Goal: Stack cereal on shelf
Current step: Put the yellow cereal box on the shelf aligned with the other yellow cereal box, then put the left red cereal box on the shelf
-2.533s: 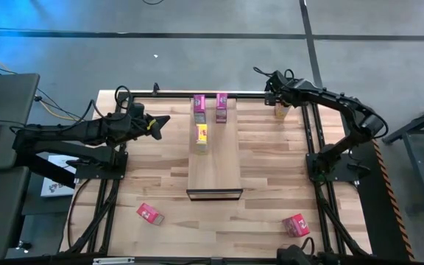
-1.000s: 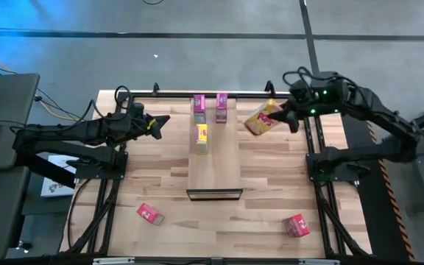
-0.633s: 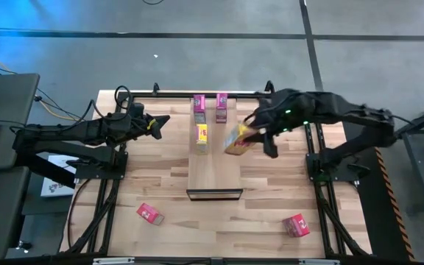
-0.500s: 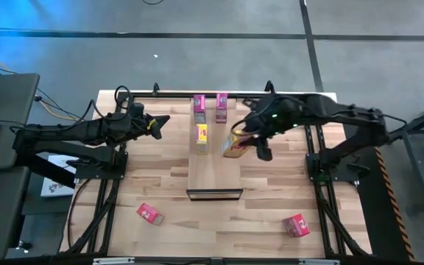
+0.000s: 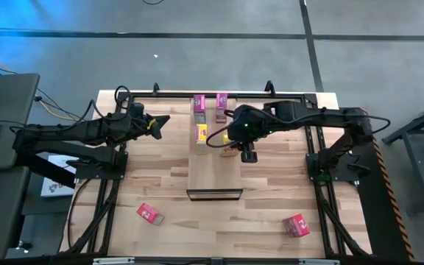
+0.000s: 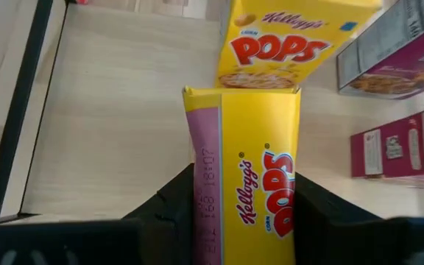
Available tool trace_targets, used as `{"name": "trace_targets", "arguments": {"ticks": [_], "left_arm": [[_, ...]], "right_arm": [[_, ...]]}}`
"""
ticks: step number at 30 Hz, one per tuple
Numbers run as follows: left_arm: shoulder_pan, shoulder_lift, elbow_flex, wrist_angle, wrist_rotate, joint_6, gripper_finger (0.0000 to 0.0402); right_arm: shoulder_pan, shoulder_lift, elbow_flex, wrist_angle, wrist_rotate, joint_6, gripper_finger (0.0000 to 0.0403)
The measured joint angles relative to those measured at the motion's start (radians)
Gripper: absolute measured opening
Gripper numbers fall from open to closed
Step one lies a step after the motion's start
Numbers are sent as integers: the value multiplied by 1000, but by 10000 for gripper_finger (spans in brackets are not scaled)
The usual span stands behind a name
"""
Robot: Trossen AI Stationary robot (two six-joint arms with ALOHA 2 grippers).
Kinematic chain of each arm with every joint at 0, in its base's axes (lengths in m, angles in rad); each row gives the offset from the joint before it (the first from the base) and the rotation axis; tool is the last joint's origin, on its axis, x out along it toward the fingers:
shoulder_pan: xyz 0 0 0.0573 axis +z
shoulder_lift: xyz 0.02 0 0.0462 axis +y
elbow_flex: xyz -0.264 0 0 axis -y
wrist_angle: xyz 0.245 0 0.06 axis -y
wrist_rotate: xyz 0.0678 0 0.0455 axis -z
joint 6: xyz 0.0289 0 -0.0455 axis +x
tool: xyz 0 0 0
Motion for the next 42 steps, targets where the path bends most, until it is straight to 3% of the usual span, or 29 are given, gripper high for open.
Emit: {"name": "trace_targets", "arguments": {"ticks": [15,26,32,37,42], "left_arm": [[0,0,0,2,0,0,0],[0,0,0,2,0,0,0],[0,0,0,4,0,0,0],[0,0,0,4,-1,1,0],[0,0,0,3,-9,1,0]], "right_arm": [[0,12,1,11,-3,-26,232],[0,11,146,-78,-3,-57,238],[1,-5,245,-252,-29,58,237],[72,-106,159,-313,-36,204,186],[180,-289,-119,-134,32,427,61]]}}
